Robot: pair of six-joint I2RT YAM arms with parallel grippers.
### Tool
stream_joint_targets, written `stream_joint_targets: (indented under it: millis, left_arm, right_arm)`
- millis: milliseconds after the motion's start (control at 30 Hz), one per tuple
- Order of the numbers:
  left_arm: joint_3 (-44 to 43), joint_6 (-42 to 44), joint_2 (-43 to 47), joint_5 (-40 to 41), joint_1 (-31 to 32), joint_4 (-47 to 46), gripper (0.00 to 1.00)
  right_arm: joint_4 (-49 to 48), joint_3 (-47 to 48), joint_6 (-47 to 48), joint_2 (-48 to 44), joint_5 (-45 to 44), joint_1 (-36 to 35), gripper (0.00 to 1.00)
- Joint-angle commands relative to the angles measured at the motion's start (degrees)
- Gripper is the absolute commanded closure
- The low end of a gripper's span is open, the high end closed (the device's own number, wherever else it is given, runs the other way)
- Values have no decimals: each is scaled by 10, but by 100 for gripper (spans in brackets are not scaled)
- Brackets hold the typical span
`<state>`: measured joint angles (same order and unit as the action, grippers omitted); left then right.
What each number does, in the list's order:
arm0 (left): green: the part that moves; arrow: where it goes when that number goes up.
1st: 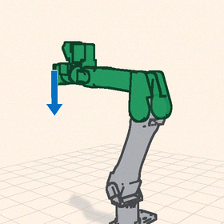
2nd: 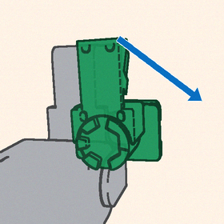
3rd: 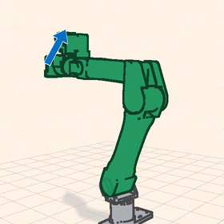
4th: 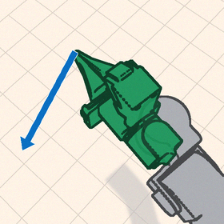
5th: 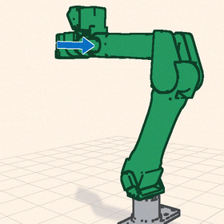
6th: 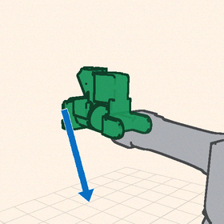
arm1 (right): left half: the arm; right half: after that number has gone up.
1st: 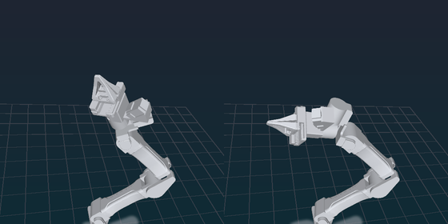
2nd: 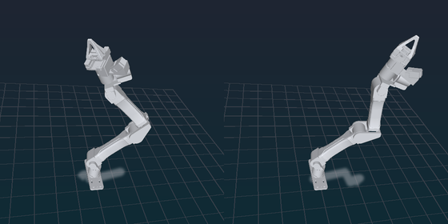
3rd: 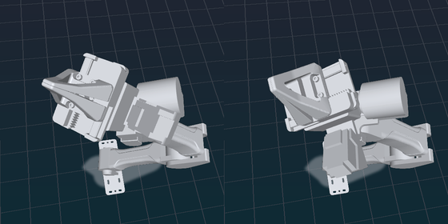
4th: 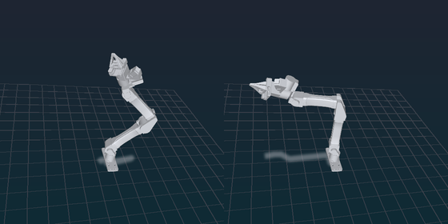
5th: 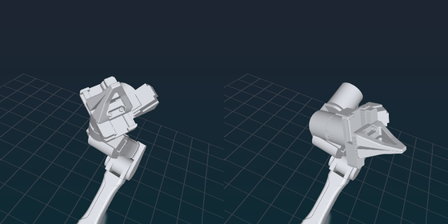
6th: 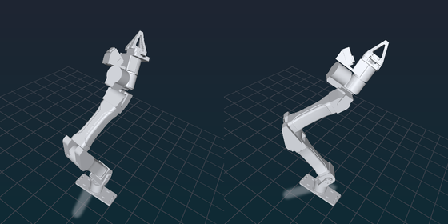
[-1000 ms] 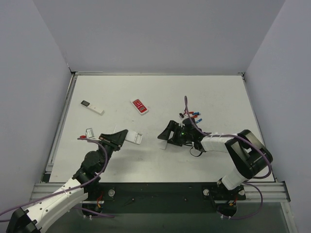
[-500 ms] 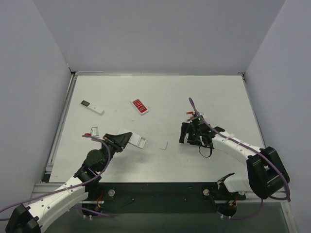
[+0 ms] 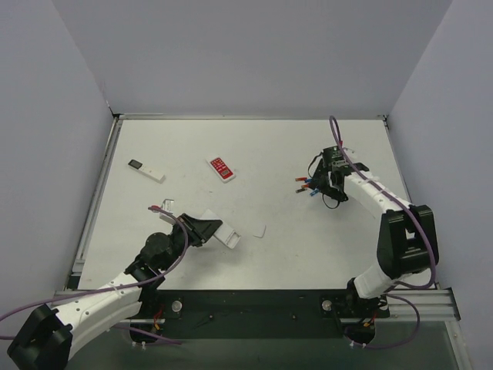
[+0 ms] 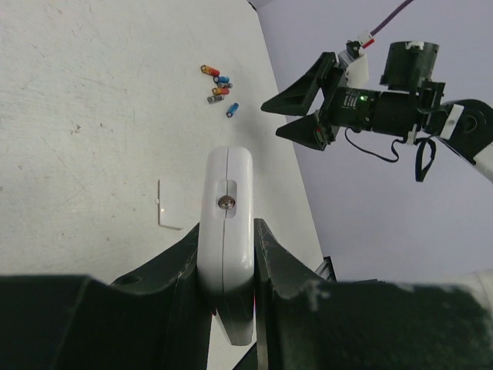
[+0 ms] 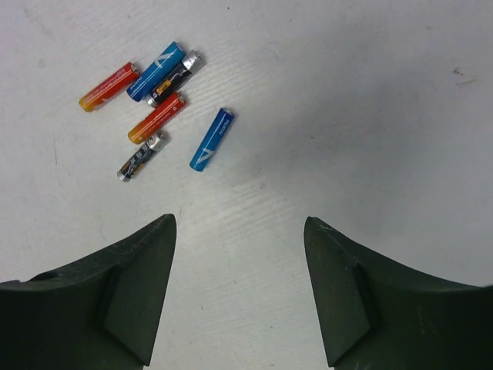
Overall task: Load the batteries into the remote control
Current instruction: Pick up the battery from the center of the board.
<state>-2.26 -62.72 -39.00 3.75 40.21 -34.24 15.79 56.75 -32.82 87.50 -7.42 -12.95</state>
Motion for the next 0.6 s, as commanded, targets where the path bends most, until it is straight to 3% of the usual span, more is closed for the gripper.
stream_joint_targets:
  millis: [0,200,567]
  left_arm:
    - [-3,21,1,-30,-6,-44,100]
    - [0,19,22,-30,-7,-23,100]
    - [-2,17,28,-31,-14,-16,100]
  right_arm:
    - [43,56,-86,56,-23,2,42]
    - [42,94,-125,118,-45,1,55]
    - [46,141,-134,193,-58,2,69]
